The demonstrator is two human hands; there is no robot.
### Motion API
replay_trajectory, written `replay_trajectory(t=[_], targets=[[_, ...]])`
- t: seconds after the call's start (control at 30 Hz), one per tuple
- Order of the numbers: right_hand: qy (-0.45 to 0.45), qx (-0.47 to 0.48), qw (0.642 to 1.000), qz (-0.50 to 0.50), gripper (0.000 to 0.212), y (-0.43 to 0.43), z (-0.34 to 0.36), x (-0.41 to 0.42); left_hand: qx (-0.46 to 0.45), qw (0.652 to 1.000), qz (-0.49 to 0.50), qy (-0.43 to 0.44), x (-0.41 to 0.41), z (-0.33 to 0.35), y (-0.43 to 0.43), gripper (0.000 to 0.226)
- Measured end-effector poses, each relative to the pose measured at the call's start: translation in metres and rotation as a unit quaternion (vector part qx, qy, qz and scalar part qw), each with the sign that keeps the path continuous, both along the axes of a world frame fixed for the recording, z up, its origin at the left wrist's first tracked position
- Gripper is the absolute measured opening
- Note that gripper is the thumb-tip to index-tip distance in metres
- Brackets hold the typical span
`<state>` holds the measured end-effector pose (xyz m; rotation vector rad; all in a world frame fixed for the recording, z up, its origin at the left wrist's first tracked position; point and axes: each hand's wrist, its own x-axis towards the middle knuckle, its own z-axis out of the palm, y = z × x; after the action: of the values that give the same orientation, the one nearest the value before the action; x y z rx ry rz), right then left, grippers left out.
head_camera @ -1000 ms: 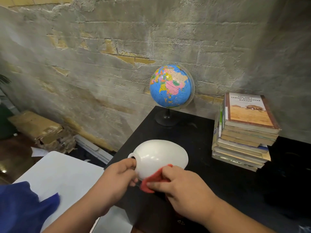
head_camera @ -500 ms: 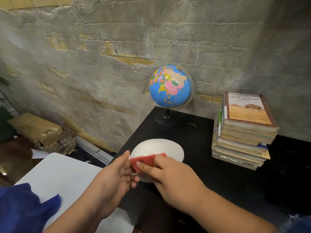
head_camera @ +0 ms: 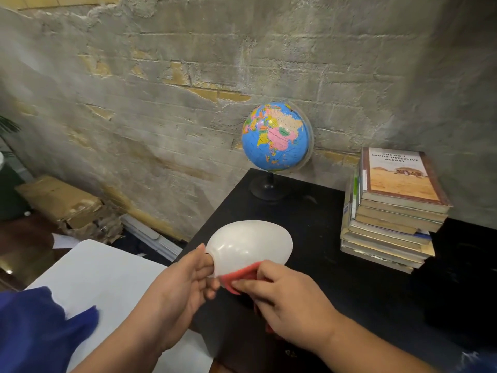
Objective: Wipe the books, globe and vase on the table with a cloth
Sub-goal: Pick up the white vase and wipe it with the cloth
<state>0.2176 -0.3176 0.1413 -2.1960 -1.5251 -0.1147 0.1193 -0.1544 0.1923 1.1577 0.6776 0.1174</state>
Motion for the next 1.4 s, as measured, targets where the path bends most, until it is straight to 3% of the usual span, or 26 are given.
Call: replay_trajectory(t=[0.07,0.13,0.2,0.27,0.37,0.43,0.47,0.53,0.57,0.63,0.67,0.73,0.83,0.97,1.07,1.17,1.33,1.4], targets=[[0.137,0.088,0.986,-0.032,0.032,-0.001,0.003,0.001,0.023,1.0,0.013,0.006,0.0,-0.001,-0.001,0.029],[0.232,0.201,0.947,-0.096,0.024,0.004,0.014,0.007,0.029,0.999,0.022,0.012,0.001,0.0,-0.002,0.021],[0.31,0.244,0.906,-0.155,0.022,0.01,0.029,0.018,0.036,0.999,0.024,0.017,0.002,0.0,-0.002,0.019],[0.414,0.274,0.847,-0.19,0.026,0.013,0.048,0.032,0.051,0.998,0.024,0.021,0.002,-0.001,0.0,0.02],[0.562,0.364,0.717,-0.192,0.02,0.017,0.081,0.048,0.065,0.997,0.017,0.022,0.001,-0.003,0.001,0.022],[0.582,0.419,0.679,-0.158,0.013,0.023,0.098,0.05,0.078,0.997,-0.002,0.016,0.0,-0.003,0.001,0.022],[0.57,0.432,0.686,-0.135,0.01,0.026,0.102,0.048,0.089,0.996,-0.01,0.014,0.0,-0.002,0.0,0.021],[0.534,0.397,0.743,-0.068,0.021,0.03,0.105,0.039,0.109,0.994,-0.024,0.01,0.0,0.0,-0.003,0.023],[0.49,0.328,0.807,-0.037,0.03,0.031,0.099,0.033,0.122,0.992,-0.031,0.008,0.0,0.001,-0.004,0.027],[0.273,0.083,0.958,-0.01,0.048,0.035,0.08,0.022,0.157,0.986,-0.05,0.011,0.0,0.001,-0.006,0.025],[0.147,0.002,0.989,-0.01,0.05,0.038,0.069,0.018,0.19,0.98,-0.059,0.021,0.0,-0.001,-0.007,0.024],[0.033,-0.024,0.999,0.013,0.042,0.045,0.057,0.012,0.271,0.959,-0.07,0.051,0.002,-0.005,-0.009,0.025],[0.061,0.011,0.998,0.032,0.035,0.057,0.06,0.017,0.342,0.936,-0.064,0.059,0.003,-0.006,-0.013,0.023],[0.071,0.04,0.994,-0.073,0.033,0.068,0.073,0.034,0.414,0.906,-0.074,0.038,0.008,-0.002,-0.018,0.018],[-0.027,0.083,0.996,-0.01,0.026,0.063,0.066,0.029,0.376,0.924,-0.06,0.034,0.014,-0.002,-0.017,0.023],[-0.043,0.138,0.988,0.055,0.026,0.043,0.037,0.02,0.298,0.953,-0.041,0.027,0.014,-0.002,-0.012,0.027],[-0.076,0.183,0.979,0.05,0.03,0.012,0.007,0.019,0.207,0.977,-0.053,0.019,0.014,-0.006,-0.003,0.033],[-0.02,0.21,0.977,0.001,0.031,0.004,-0.001,0.023,0.179,0.983,-0.022,0.029,0.013,-0.007,0.001,0.035]])
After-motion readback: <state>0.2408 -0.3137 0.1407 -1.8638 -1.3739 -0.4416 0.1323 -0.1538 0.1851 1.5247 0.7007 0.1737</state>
